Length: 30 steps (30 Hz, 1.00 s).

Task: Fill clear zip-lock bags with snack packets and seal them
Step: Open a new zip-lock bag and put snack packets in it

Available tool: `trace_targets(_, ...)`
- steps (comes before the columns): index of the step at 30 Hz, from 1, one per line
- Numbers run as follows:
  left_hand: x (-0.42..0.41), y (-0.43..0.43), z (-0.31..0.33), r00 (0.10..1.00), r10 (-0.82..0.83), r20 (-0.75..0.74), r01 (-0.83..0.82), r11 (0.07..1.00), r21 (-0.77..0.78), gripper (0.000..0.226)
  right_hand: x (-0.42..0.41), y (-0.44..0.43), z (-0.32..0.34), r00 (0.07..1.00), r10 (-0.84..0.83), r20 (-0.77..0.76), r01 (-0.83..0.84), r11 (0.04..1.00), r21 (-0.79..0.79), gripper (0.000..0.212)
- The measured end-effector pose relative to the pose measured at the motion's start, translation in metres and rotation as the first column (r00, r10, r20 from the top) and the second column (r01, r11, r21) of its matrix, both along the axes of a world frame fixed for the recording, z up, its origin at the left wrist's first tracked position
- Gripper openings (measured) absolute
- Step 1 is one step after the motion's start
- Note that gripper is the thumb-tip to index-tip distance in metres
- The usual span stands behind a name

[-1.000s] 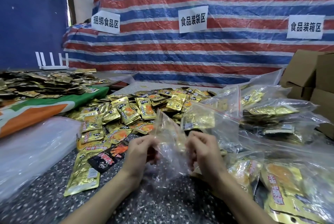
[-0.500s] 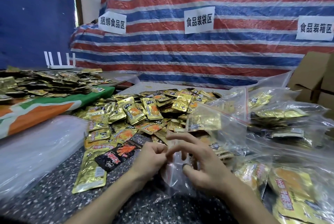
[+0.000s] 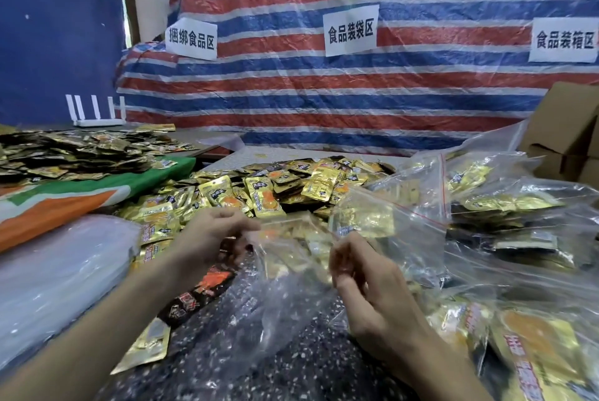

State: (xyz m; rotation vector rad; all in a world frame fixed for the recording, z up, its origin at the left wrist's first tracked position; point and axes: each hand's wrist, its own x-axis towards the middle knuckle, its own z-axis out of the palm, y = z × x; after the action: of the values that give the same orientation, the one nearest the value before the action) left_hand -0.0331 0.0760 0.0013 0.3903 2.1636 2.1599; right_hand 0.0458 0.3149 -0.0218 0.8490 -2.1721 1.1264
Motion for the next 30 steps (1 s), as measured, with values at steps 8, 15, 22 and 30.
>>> trace_targets(8, -0.082, -0.022, -0.012, 0.859, 0.387, -0.336, -0.512, 0.669, -0.538, 0.015, -0.001, -0.005, -0.005, 1.000, 0.010, 0.008, -0.010, 1.000, 0.006, 0.016)
trace_targets(15, -0.137, 0.003, -0.039, 0.884, 0.261, -0.389, -0.408, 0.024, -0.912, 0.081, 0.001, -0.009, -0.008, 0.999, 0.033, -0.012, -0.032, 0.999, 0.027, 0.016)
trace_targets(22, -0.148, 0.016, -0.041, 0.854, 0.270, -0.446, -0.479, 0.069, -0.875, 0.051, 0.000, -0.009, -0.008, 1.000, 0.007, -0.030, -0.006, 0.999, 0.047, 0.014)
trace_targets(30, -0.119, -0.009, -0.011, 0.700, 0.535, -0.473, -0.708, 0.610, -0.357, 0.019, 0.004, -0.008, -0.002, 0.999, 0.046, -0.028, -0.045, 0.999, 0.022, 0.013)
